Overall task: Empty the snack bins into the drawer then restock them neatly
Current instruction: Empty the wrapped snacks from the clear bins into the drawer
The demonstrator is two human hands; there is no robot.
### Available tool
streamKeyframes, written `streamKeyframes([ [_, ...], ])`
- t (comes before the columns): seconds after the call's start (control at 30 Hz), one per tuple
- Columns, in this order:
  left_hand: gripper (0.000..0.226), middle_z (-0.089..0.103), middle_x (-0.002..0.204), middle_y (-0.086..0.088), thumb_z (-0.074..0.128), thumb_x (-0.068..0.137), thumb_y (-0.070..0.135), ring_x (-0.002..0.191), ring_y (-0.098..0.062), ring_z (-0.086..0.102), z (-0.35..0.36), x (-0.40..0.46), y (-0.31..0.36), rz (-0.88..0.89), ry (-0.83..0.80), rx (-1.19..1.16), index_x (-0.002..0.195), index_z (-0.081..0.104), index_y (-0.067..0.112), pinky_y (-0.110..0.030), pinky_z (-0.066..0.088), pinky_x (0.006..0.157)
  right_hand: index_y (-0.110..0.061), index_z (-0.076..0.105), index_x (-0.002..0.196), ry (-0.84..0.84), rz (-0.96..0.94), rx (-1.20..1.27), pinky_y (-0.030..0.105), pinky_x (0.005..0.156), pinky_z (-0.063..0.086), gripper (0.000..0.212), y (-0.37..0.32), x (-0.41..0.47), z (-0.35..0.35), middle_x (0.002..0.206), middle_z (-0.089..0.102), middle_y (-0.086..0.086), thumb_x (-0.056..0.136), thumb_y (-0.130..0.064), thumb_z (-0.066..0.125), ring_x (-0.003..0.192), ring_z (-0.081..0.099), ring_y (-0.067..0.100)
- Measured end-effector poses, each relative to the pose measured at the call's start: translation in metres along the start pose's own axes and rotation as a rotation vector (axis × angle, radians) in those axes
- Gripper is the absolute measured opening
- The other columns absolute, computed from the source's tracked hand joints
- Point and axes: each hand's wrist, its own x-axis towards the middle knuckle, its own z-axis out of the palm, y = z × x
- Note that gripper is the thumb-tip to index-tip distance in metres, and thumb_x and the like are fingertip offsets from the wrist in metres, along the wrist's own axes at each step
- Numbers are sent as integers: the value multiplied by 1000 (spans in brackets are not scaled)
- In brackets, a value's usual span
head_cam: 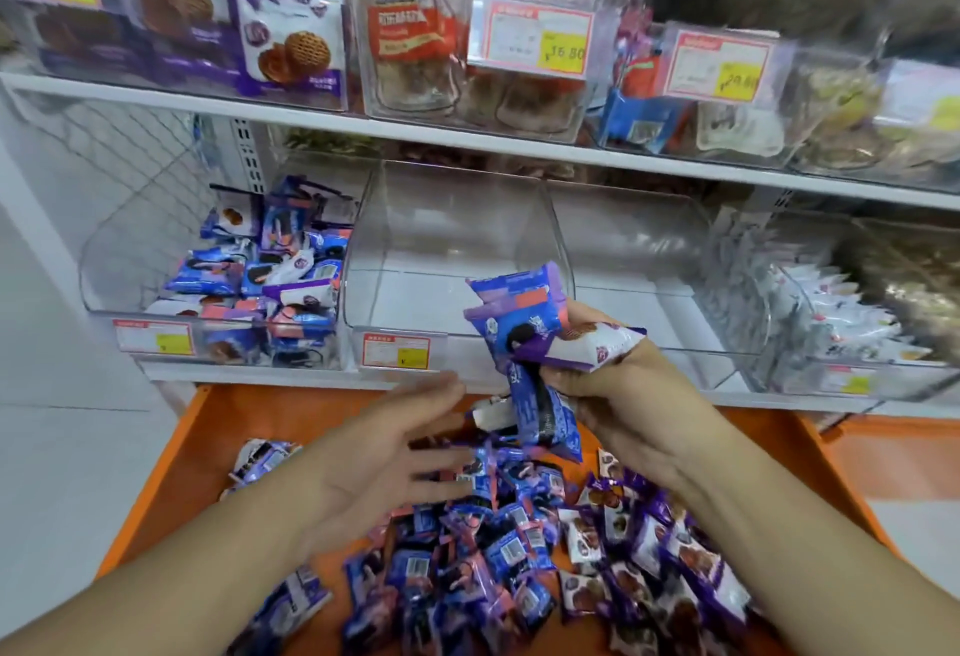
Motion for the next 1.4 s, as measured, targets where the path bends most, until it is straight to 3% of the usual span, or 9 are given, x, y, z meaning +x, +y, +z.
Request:
streamKeyframes([
  [0.17, 45, 73, 121, -23, 73, 85, 5, 110, -41, 72, 8, -5, 2, 121, -10, -43, 130, 65, 6, -46, 62, 90, -10, 68, 134, -80, -49, -94, 50, 91, 49, 64, 4, 2, 8, 127, 67, 32, 75, 16, 72, 109, 65, 35],
  [0.27, 45, 77, 110, -19, 78, 82, -5, 100, -35, 76, 1, -14, 12, 249, 113, 117, 122, 71, 14, -35, 65, 76, -12, 71, 131, -7, -84, -138, 40, 85, 58, 61, 4, 5, 12, 120, 74, 22, 76, 14, 76, 108, 71, 31],
  [0.4, 45, 80, 102, 2, 83, 84, 2, 92, -16, 77, -16, -32, 26, 371, 259, 472, 116, 71, 30, -32, 63, 78, -15, 73, 129, 63, -76, -103, 60, 108, 50, 63, 14, 11, 16, 121, 75, 19, 70, 9, 77, 121, 68, 41],
  [0.6, 53, 63, 121, 12, 90, 80, 21, 77, -9, 72, -101, -49, 50, 360, 382, 1079, 116, 64, 48, -34, 63, 77, -22, 80, 116, -32, -35, -208, 41, 92, 60, 55, 30, 13, 39, 114, 78, 12, 71, 8, 78, 112, 73, 29],
  [0.77, 93, 54, 152, 3, 87, 76, 47, 131, -18, 57, -155, -51, 48, 65, 477, 1609, 154, 36, 42, -33, 49, 106, -19, 77, 123, -62, 4, -278, 51, 100, 52, 58, 54, 19, 55, 116, 78, 13, 75, 12, 81, 114, 71, 30],
  [1.03, 114, 38, 154, 28, 99, 55, 54, 136, -2, 48, -70, -21, 32, 269, 91, 872, 140, 27, 76, -35, 48, 109, -15, 72, 130, -113, 66, -275, 32, 77, 58, 61, 66, 14, 62, 118, 76, 15, 80, 21, 72, 108, 73, 27],
  [1.17, 89, 69, 121, 24, 101, 60, 18, 109, 6, 67, -47, 4, 10, 291, 77, 658, 128, 56, 54, -17, 55, 91, -15, 75, 124, -108, 70, -267, 30, 77, 60, 62, 63, 7, 52, 114, 78, 14, 76, 23, 73, 107, 75, 26],
  [1.3, 85, 66, 118, 23, 101, 58, 16, 95, 19, 63, -33, 23, -3, 336, 151, 667, 127, 61, 44, -8, 54, 80, -15, 78, 118, -36, 128, -295, 21, 58, 53, 60, 56, 4, 34, 105, 79, 14, 67, 16, 74, 85, 72, 16],
  [1.4, 73, 65, 108, 26, 99, 63, 13, 86, 24, 59, -24, 35, -6, 375, 205, 709, 118, 61, 43, -2, 49, 72, -17, 79, 111, 47, 172, -376, 36, 77, 64, 40, 51, 3, 18, 103, 80, 9, 83, 11, 77, 96, 77, 23],
])
